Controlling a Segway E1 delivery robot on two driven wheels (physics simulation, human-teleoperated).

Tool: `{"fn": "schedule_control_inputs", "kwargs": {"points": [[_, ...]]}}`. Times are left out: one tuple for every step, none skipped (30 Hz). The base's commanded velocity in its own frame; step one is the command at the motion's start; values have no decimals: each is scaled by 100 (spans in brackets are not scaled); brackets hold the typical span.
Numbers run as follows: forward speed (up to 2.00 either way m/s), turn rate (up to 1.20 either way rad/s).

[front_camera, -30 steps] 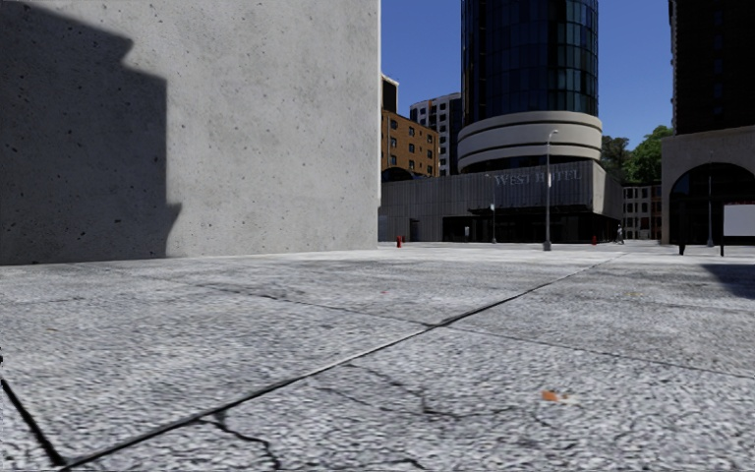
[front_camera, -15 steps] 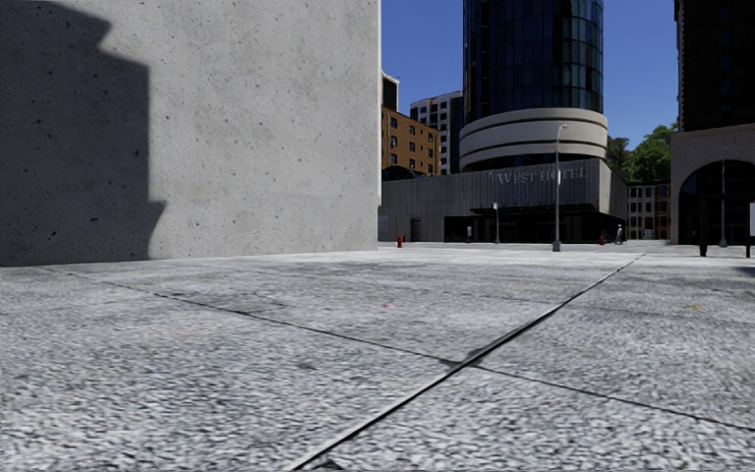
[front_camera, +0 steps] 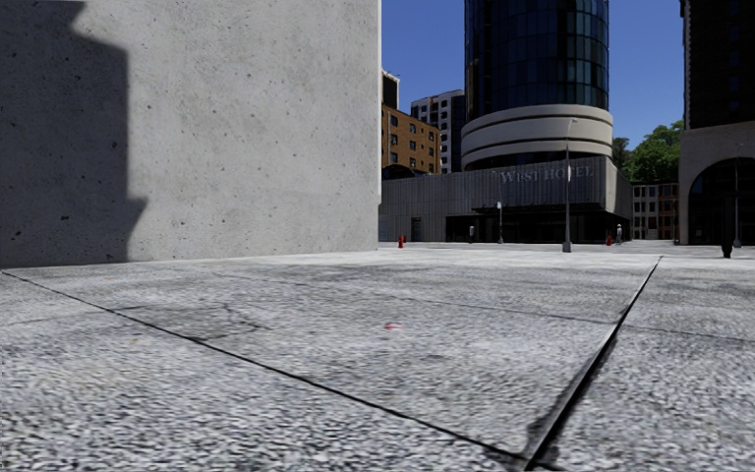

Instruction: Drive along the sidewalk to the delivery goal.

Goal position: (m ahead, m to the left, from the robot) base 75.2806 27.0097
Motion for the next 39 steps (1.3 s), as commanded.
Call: {"fn": "schedule_control_inputs", "kwargs": {"points": [[200,-11],[200,-14],[200,-14],[200,-14],[200,-14],[200,-14],[200,-14],[200,-14],[200,-15],[200,-15],[200,-15],[200,-15],[200,-15],[200,-15],[200,-15],[200,-16],[200,-33],[200,-44],[200,-47],[200,-47],[200,-48],[200,-48],[200,-48],[200,-48],[200,-48],[200,-48],[200,-48],[200,-48],[200,-48],[200,-48],[200,-48],[200,-48],[200,-48],[200,-1],[200,0],[200,0],[200,0],[200,0],[200,0]]}}
